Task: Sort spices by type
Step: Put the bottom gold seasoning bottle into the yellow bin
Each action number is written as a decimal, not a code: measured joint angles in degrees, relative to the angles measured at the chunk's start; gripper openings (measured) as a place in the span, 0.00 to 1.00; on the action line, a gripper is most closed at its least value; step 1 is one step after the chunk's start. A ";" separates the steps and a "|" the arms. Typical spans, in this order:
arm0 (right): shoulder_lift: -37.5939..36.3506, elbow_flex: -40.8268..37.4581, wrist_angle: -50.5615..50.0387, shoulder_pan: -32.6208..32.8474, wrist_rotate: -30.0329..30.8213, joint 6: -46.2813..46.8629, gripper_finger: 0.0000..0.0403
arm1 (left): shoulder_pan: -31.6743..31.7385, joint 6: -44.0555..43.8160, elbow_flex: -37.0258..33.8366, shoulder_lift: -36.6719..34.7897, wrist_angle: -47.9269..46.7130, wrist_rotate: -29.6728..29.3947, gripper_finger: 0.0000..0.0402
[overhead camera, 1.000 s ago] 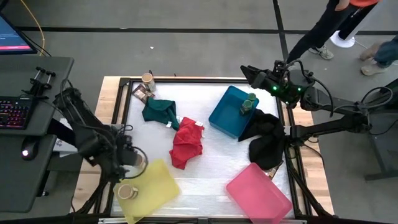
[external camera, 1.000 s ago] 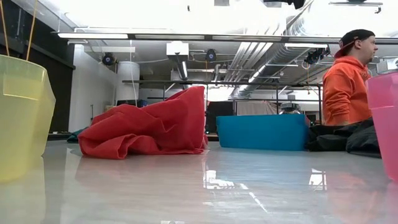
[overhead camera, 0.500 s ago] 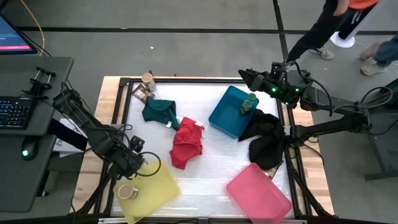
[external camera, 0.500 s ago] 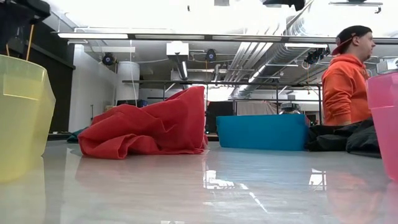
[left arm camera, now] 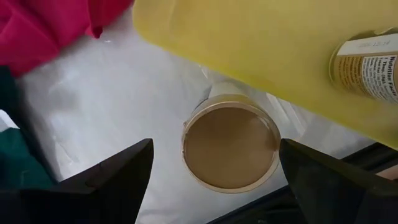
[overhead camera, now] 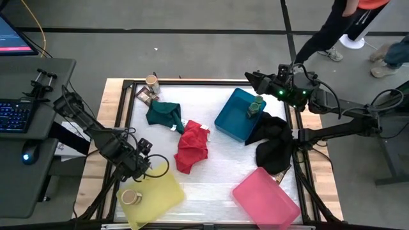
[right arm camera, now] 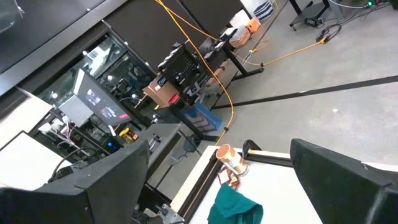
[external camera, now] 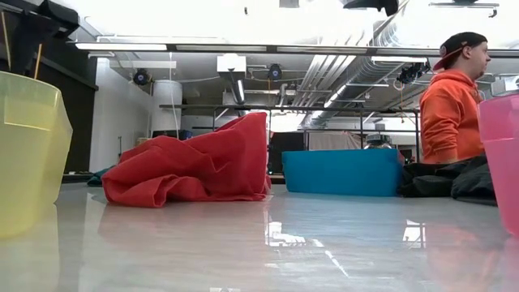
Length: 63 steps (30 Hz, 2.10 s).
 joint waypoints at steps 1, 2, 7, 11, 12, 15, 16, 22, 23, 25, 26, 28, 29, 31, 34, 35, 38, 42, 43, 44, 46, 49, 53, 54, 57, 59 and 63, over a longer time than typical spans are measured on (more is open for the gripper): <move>0.03 0.00 -0.11 0.00 0.01 -0.01 0.95 | 0.26 0.01 0.00 0.00 -0.02 0.57 0.83; 0.03 0.00 -0.20 0.00 0.01 -0.01 0.95 | 0.44 0.05 0.00 0.00 -0.03 0.96 0.83; 0.03 0.00 -0.51 0.00 -0.03 0.44 0.95 | 0.68 2.67 -0.94 0.00 0.46 3.32 0.83; 0.03 0.00 -0.87 0.00 -0.05 1.32 0.95 | 0.66 3.58 -3.75 0.02 0.44 3.95 0.83; 0.03 0.00 -0.91 0.00 -0.05 1.31 0.95 | 0.66 3.58 -4.29 0.03 0.58 3.94 0.83; 0.03 0.00 -0.89 0.00 -0.05 1.38 0.95 | 0.66 3.58 -5.17 0.02 2.18 3.37 0.83; 0.03 0.00 -0.89 0.00 -0.05 1.48 0.95 | 0.66 3.56 -5.38 0.02 2.77 3.26 0.83; 0.03 0.00 -0.89 0.00 -0.05 1.50 0.95 | 0.66 3.07 -5.66 0.02 4.60 3.14 0.83; 0.03 0.00 -0.89 0.00 -0.05 1.50 0.95 | 0.66 3.08 -5.66 0.02 4.60 3.12 0.83; 0.03 0.00 -0.87 0.01 -0.05 1.50 0.95 | 0.66 2.98 -5.66 0.02 4.65 3.12 0.83; 0.03 0.00 -0.87 0.00 -0.05 1.49 0.95 | 0.66 2.99 -5.66 0.02 4.68 3.12 0.83; 0.03 0.00 -0.89 0.00 -0.05 1.50 0.95 | 0.66 2.99 -5.66 0.02 4.75 3.12 0.83; 0.03 0.00 -0.89 0.00 -0.05 1.50 0.95 | 0.66 2.99 -5.66 0.02 4.87 3.12 0.82; 0.03 0.00 -0.99 0.00 -0.03 1.50 0.95 | 0.66 2.99 -5.66 0.02 5.62 3.12 0.79; 0.03 0.00 -1.04 0.02 -0.05 1.50 0.95 | 0.66 2.97 -5.66 0.02 6.79 3.10 0.72; 0.03 0.00 -1.06 0.02 -0.05 1.50 0.95 | 0.66 2.97 -5.66 0.02 7.41 3.10 0.70; 0.03 0.00 -1.11 0.02 -0.05 1.50 0.95 | 0.66 2.71 -5.60 -0.03 8.02 3.16 0.61; 0.03 0.00 -1.13 0.02 -0.05 1.41 0.95 | 0.75 2.16 -4.86 0.00 4.77 2.80 0.58; 0.03 0.00 -1.14 0.02 -0.04 1.41 0.95 | 0.89 2.42 -4.09 0.09 2.48 1.83 0.58; 0.03 0.00 -1.15 0.02 -0.03 1.39 0.95 | 1.29 2.44 -3.07 0.09 -0.39 0.32 0.58; 0.03 0.00 -1.19 0.02 -0.03 1.36 0.95 | 2.73 2.34 -0.64 -0.48 -5.12 -3.78 0.58; 0.03 0.00 -1.55 0.02 -0.03 1.33 0.95 | 5.44 1.36 3.73 -2.26 -7.90 -8.43 0.58; 0.03 0.00 -2.72 0.02 -0.03 1.32 0.95 | 8.45 -1.69 10.42 -3.91 -4.11 -9.04 0.58; 0.03 0.00 -2.96 0.02 -0.03 1.32 0.95 | 8.68 -1.99 11.95 -3.89 -1.90 -8.02 0.58; 0.01 0.00 -4.18 0.02 -0.03 1.32 0.95 | 7.25 -2.03 15.20 -2.43 3.45 -3.41 0.58; 0.03 0.00 -4.83 0.02 -0.03 1.37 0.95 | 4.78 -2.05 16.16 -0.35 5.09 -1.43 0.58; 0.03 0.00 -5.97 0.02 -0.03 1.34 0.95 | -1.33 -3.94 16.18 5.58 3.34 -0.12 0.58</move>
